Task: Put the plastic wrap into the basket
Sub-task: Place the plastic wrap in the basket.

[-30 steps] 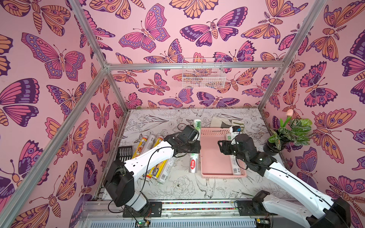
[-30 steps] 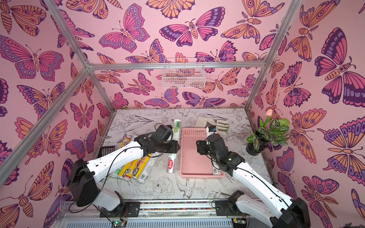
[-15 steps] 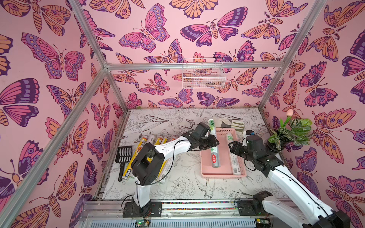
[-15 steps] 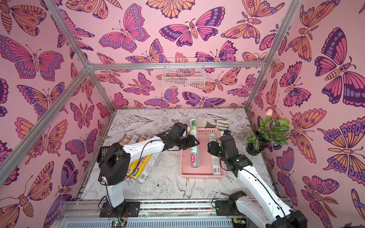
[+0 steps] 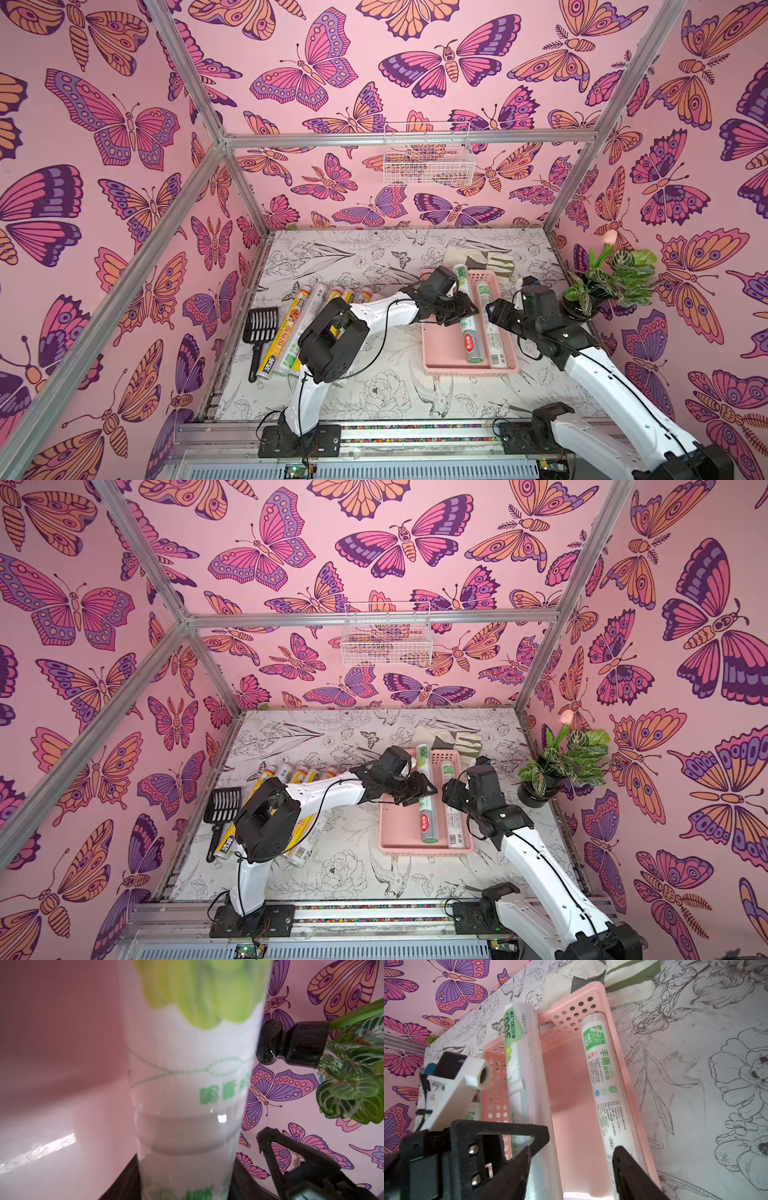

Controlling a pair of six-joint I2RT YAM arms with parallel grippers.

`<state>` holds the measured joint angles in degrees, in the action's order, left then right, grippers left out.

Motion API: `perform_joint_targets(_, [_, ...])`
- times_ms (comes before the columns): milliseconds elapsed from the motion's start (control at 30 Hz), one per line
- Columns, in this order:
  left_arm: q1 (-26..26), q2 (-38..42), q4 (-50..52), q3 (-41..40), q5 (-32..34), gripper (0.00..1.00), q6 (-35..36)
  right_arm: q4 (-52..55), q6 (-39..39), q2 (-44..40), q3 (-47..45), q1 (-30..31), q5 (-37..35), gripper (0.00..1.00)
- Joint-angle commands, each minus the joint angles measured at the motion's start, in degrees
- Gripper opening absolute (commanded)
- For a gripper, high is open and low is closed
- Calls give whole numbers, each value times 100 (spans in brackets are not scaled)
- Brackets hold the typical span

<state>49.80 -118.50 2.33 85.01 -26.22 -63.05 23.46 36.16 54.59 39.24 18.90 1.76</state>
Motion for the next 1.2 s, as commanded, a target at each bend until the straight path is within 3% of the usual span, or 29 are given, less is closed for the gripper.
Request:
perform_joint_targets(0, [3,-143,-338,163,-315,30,-168,87,-42,51,42,-64,-24,66])
perform_joint_targets(633, [53,-589,-335,307,-450,36,-226,88,-12,-54,-42,-79,-99,68])
perform_joint_targets(1167, [65,-908,-319,510,-601,58,-252,132,-30,-49,-83,-91,-106,69])
